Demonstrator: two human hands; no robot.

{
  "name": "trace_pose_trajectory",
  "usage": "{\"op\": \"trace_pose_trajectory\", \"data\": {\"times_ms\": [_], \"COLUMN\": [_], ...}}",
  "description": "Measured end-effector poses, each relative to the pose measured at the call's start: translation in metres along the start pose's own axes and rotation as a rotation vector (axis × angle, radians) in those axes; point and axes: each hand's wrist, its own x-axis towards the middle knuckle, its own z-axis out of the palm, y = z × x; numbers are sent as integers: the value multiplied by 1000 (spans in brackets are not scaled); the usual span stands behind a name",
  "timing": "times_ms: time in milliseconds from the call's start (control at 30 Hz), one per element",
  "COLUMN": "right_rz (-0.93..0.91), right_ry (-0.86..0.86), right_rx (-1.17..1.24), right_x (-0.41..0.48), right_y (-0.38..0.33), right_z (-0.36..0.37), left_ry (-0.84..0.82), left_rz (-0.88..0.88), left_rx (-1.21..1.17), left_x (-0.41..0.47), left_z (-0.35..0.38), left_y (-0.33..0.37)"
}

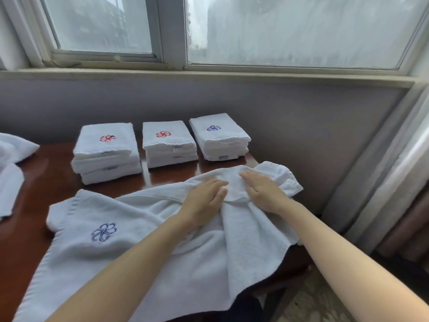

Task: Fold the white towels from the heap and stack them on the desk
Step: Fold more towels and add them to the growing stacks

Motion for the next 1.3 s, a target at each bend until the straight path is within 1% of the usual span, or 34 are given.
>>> {"op": "trace_pose_trajectory", "data": {"times_ms": [100, 167, 233, 300, 367, 433, 500, 567, 733, 833, 900, 1033, 1200, 1233, 1300], "right_rz": [49, 58, -2, -84, -178, -252, -293, -316, -307, -305, -316, -401, -435, -444, -459], "right_ry": [10, 69, 88, 24, -60, -115, -145, -162, -158, -122, -74, 119, 347, 369, 406], "right_rx": [68, 88, 175, 259, 269, 269, 260, 223, 84, -12, 4, 185, 507, 556, 590], "right_x": [6, 10, 12, 15, 21, 28, 35, 42, 56, 63, 65, 67, 71, 72, 72], "right_y": [-5, -22, -51, -85, -118, -150, -178, -201, -246, -258, -263, -266, -266, -265, -263], "right_z": [-9, -13, -12, -6, 4, 15, 27, 39, 63, 71, 67, 43, -7, -17, -35], "left_ry": [-26, 41, 131, 189, 219, 195, 121, 54, 46, 41, 68, 188, 139, 153, 233], "left_rz": [-107, -139, -167, -198, -247, -316, -394, -422, -446, -446, -451, -449, -390, -369, -355], "left_rx": [-226, -234, -147, -30, 76, 190, 304, 385, 401, 384, 390, 357, 206, 188, 189], "left_x": [1, -2, -11, -27, -49, -70, -89, -107, -136, -140, -140, -130, -107, -103, -96], "left_z": [-12, -31, -55, -80, -103, -124, -141, -152, -172, -178, -180, -191, -215, -218, -223], "left_y": [2, -4, -15, -30, -48, -65, -80, -92, -111, -111, -109, -104, -94, -91, -84]}}
